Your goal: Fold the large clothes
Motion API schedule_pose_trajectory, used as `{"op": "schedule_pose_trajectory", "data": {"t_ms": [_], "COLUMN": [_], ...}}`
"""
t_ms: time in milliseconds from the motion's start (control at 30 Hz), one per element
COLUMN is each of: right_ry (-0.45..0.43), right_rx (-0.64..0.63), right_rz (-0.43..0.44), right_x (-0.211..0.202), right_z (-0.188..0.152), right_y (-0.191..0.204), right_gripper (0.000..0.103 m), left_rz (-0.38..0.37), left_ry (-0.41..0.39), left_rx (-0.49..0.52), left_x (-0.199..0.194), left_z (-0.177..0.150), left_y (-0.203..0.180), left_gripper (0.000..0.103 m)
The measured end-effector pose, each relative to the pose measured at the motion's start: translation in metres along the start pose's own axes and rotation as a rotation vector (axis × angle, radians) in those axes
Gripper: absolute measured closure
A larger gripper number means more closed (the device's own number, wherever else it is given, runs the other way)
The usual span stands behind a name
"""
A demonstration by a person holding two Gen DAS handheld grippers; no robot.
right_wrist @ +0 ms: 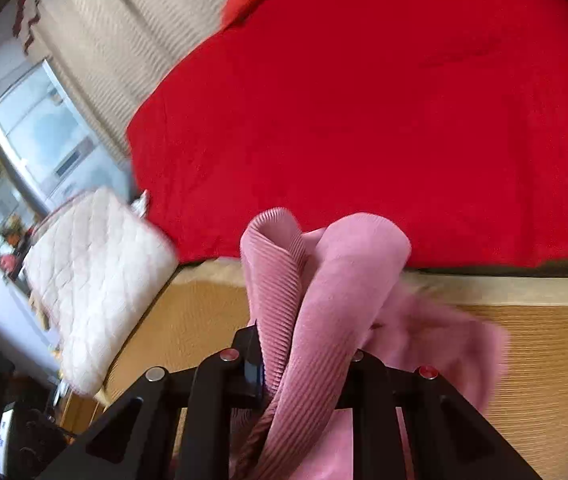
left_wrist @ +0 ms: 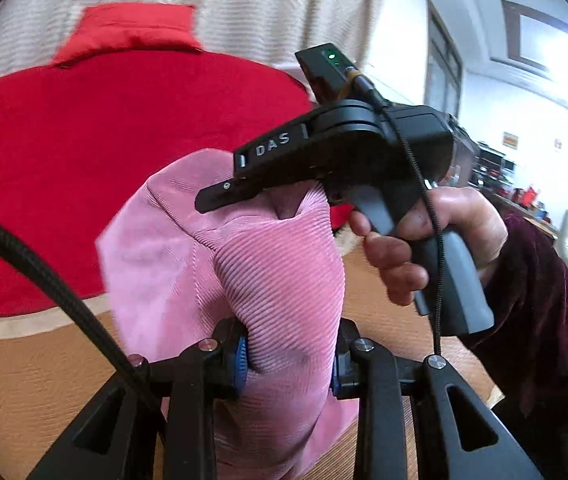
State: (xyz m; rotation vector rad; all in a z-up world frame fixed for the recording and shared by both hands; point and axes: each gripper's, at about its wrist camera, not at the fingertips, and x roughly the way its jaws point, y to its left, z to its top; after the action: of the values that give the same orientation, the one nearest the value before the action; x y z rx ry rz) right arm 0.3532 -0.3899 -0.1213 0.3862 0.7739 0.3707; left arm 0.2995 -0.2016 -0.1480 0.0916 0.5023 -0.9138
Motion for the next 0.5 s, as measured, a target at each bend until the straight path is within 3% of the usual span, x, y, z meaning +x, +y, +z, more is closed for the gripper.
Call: {"op": "schedule_pose_trajectory", "data": {"t_ms": [133,233,300,400,500], "right_ry": [0.007,0.079,0.138,0.153,0.141], "right_rx": [0.124,0.218,0.232,0.249,0.284], "right_rz": [-0.076,-0.066,-0.07,-0.055,-0.036], "right_x": [0.001,0.029,0.055,0.069,0.064], "right_z": [-0.017,-0.039,-0.053,-0.05,-0.045], "right_y": [-0.07,-0.116,-0.134,-0.143,-0.145], "right_gripper": [0.089,0.089,0.089,0.088,0.081], "left_rz": [-0.039,-0.076,-0.153,-0.244,-0.2], "left_ry": [0.111,0.182,0.17,0.111,0.057], "left_rx": [0.016,0.008,0.023,0.05,0.053], "left_x": [0.052,0.067,0.055,0.02,0.0], "left_z": [-0.02,-0.029,-0.025,-0.011,-0.007], "left_y": [-0.017,-0.017,-0.017,-0.008,0.019], "left_gripper": [0.066,0.056,0.049,0.038,0.035]}}
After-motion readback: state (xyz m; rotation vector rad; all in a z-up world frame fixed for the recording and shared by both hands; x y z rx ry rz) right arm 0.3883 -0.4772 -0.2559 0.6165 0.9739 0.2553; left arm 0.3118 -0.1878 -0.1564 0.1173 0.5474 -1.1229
